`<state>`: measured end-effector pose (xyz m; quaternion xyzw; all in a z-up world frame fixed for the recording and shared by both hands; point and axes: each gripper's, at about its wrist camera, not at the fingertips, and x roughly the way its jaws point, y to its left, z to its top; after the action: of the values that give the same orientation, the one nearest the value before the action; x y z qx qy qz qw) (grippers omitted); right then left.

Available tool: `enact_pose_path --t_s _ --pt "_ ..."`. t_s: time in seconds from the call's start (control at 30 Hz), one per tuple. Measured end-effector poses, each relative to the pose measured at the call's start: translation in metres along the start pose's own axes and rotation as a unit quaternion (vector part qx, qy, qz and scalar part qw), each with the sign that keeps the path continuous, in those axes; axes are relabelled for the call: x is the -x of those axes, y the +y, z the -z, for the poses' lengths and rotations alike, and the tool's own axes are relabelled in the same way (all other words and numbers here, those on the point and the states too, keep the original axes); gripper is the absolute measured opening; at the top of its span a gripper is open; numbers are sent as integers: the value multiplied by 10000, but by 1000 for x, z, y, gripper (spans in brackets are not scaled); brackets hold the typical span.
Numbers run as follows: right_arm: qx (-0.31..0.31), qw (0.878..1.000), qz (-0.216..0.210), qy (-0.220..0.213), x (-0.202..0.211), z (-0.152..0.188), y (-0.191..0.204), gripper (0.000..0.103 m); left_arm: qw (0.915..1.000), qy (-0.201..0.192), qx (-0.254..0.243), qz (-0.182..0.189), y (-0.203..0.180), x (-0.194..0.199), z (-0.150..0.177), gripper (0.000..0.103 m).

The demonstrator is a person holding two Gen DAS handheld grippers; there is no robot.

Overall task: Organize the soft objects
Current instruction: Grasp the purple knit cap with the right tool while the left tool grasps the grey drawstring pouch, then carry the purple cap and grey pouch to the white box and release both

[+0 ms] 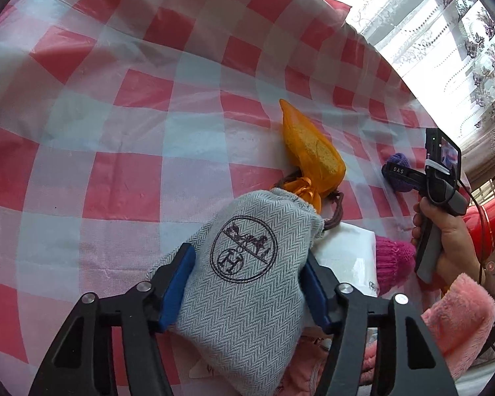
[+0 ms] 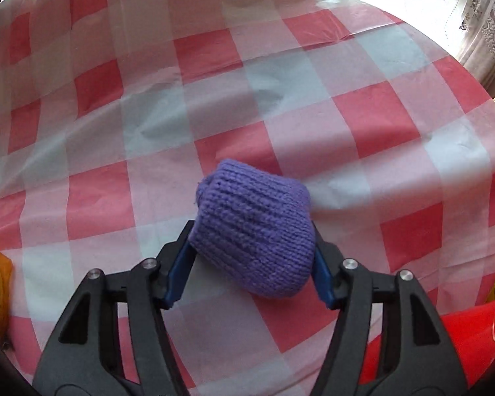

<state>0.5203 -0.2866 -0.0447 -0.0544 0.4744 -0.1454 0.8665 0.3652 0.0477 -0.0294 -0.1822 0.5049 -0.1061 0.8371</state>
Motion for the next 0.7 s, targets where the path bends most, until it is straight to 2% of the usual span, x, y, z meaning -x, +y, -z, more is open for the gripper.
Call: enact_pose_path --t_s 0.13,0.33,0.6,0.7 --pt "61 9984 -511 -212 15 14 2 60 9998 -79 168 41 4 7 5 53" --pt "363 9932 -1017 -436 53 54 15 60 9986 -324 422 -40 11 27 17 51" --pt "905 9854 -1299 -620 91 115 20 60 9934 -680 834 -396 25 58 45 51" --pt "1071 9823 -1382 -674 103 136 18 60 9906 -787 886 -685 27 68 59 51"
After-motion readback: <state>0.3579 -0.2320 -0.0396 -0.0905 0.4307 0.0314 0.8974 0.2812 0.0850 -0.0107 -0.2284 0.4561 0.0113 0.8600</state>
